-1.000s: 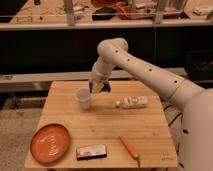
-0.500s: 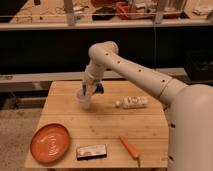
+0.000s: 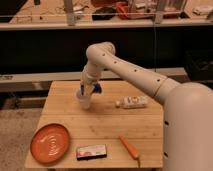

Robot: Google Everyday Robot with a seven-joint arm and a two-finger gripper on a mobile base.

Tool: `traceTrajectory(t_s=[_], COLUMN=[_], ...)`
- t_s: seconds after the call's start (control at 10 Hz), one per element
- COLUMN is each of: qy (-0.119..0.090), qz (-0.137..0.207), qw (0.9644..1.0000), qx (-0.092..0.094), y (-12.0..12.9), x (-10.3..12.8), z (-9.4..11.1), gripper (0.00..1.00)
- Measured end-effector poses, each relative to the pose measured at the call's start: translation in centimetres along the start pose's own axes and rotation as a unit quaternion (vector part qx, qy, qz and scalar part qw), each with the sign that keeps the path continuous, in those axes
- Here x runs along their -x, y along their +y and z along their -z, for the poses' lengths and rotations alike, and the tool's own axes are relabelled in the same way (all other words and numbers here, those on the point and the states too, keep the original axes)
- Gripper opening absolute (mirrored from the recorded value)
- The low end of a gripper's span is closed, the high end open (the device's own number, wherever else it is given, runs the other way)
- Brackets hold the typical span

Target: Place the white sponge in the ceramic cup

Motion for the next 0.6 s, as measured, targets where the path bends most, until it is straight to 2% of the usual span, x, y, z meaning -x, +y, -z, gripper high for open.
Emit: traceTrajectory(t_s=[0.6], qy=[0.003], qz=[-0.003], qw=[1.0000], qx=[-0.003], y=[-0.56], x=[0.03], z=[-0.72], gripper=[0.05])
